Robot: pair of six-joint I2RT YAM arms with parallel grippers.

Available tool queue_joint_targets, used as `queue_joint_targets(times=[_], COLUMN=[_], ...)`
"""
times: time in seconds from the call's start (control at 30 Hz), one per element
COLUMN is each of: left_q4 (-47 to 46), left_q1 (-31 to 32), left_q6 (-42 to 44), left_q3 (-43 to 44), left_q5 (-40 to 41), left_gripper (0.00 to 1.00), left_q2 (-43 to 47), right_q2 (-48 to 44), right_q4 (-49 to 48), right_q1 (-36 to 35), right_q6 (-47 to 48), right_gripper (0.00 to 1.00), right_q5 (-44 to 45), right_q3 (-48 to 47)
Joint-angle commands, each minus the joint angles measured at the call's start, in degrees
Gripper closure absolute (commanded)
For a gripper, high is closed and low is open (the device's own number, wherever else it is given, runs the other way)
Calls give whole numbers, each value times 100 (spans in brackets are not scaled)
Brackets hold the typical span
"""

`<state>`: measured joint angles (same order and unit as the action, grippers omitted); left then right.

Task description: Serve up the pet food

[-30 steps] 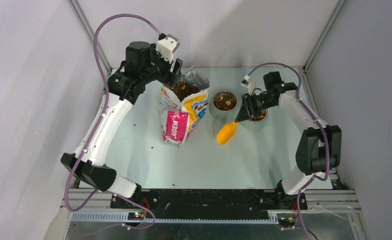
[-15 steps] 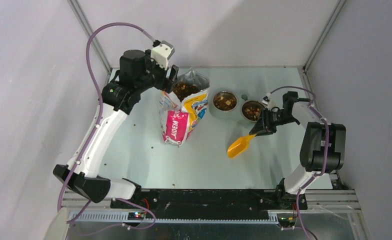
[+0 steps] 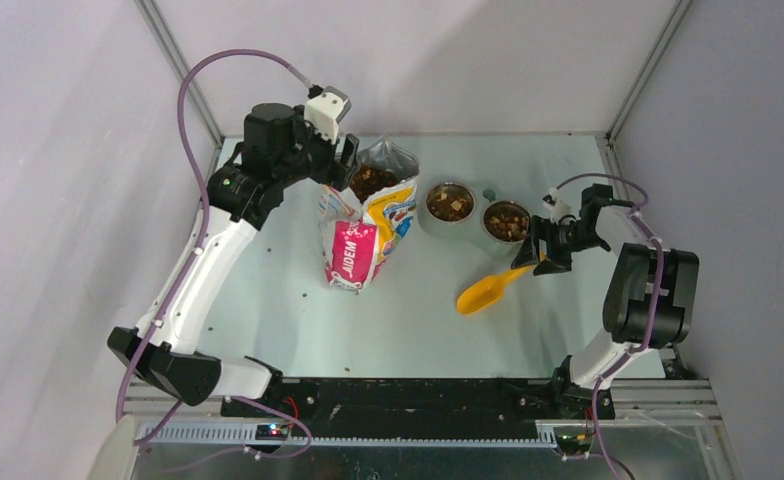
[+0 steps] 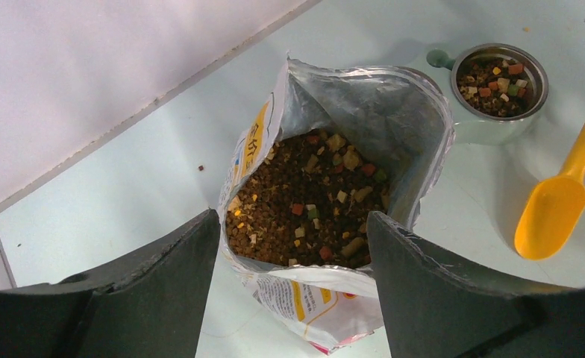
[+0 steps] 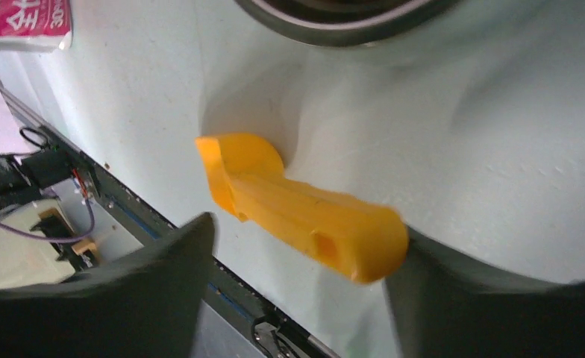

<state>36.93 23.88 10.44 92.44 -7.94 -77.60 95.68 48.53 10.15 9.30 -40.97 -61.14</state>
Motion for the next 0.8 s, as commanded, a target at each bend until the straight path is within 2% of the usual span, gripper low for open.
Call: queue_joint_targets(times=[0.0, 0.07, 0.3, 0.43, 0.57, 0.77], left_q4=[-145, -149, -131, -125, -104, 29], left_q1=[30, 29, 1, -10, -10, -78], left_q6=[-114, -109, -14, -8, 31, -192], left_q3=[25, 20, -32, -11, 97, 398], left_q5=[-90, -74, -68, -101, -73, 237], left_gripper=[21, 21, 21, 21, 21, 19], left_q2=[59, 53, 63, 13, -36, -173], right_q2=[-301, -317, -717, -962, -1145, -696], right_q4=[43, 140, 501, 304, 171, 389], right_q1=[324, 468, 494, 513, 517, 204], right_q6=[159, 106, 101, -285, -455, -714], right_gripper=[9, 2, 0, 1, 1, 0], right_q5=[318, 529, 1765, 1666, 922, 397], right_q3=[22, 4, -78, -357, -1044, -2413])
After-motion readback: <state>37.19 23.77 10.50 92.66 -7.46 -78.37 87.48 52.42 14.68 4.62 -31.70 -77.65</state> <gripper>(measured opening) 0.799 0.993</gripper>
